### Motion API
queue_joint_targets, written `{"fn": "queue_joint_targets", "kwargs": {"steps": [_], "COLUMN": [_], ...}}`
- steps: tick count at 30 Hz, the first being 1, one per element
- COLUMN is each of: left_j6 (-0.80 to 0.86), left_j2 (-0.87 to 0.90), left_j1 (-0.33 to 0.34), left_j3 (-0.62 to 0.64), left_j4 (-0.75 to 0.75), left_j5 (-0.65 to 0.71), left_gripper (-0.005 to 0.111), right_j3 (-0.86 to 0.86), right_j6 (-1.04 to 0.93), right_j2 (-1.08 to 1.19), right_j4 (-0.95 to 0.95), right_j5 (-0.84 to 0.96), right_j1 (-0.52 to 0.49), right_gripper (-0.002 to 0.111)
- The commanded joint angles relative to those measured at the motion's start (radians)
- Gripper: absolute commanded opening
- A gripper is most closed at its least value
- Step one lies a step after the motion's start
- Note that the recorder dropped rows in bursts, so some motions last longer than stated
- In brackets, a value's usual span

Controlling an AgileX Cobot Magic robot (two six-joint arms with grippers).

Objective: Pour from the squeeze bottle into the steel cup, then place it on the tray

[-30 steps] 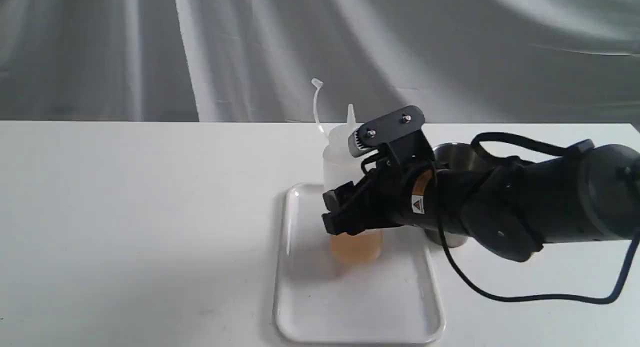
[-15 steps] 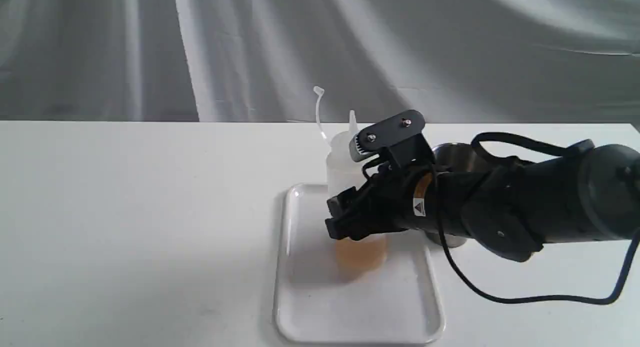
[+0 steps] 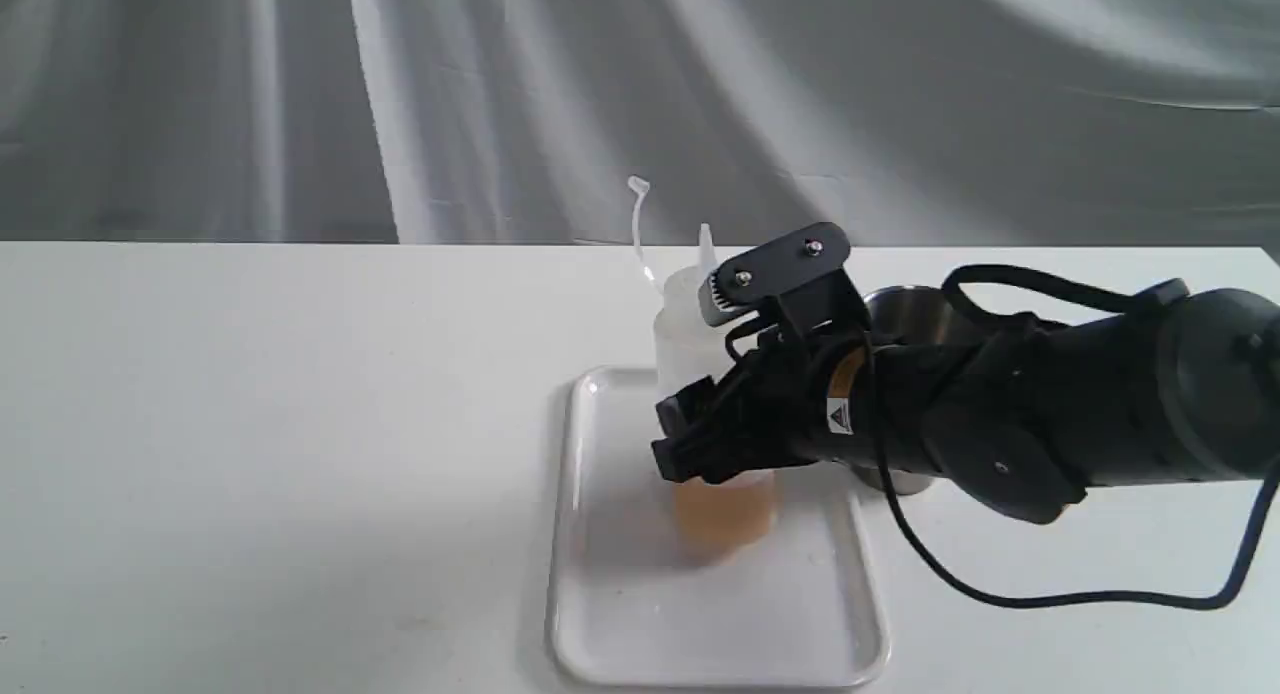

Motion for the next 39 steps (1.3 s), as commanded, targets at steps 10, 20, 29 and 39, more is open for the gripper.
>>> {"fn": "queue_joint_targets", "kwargs": {"steps": [10, 20, 29, 39], "left_j6": [-0.001, -0.004, -0.001, -0.001], "left_j2": [-0.003, -0.003, -0.003, -0.003], "left_j1": [0.002, 0.002, 0.002, 0.002], "left_j3": [0.004, 0.004, 0.004, 0.004], "left_j4": [-0.001, -0.001, -0.001, -0.001], "left_j5": [-0.008, -0.008, -0.008, -0.008], "left_gripper": [0.0, 0.0, 0.0, 0.0], "right_j3": [0.0, 0.0, 0.025, 0.18], "right_j6": [-0.007, -0.001, -0.001, -0.001], "right_j2": [-0.013, -0.037, -0.25, -0.735], "right_j4": [0.009, 0.009, 0.009, 0.009], "right_j5": [-0.017, -0.017, -0.015, 0.07], "right_j1": [0.003, 0.003, 0.004, 0.004], "right_gripper": [0.055, 0.088, 0.088, 0.088]}}
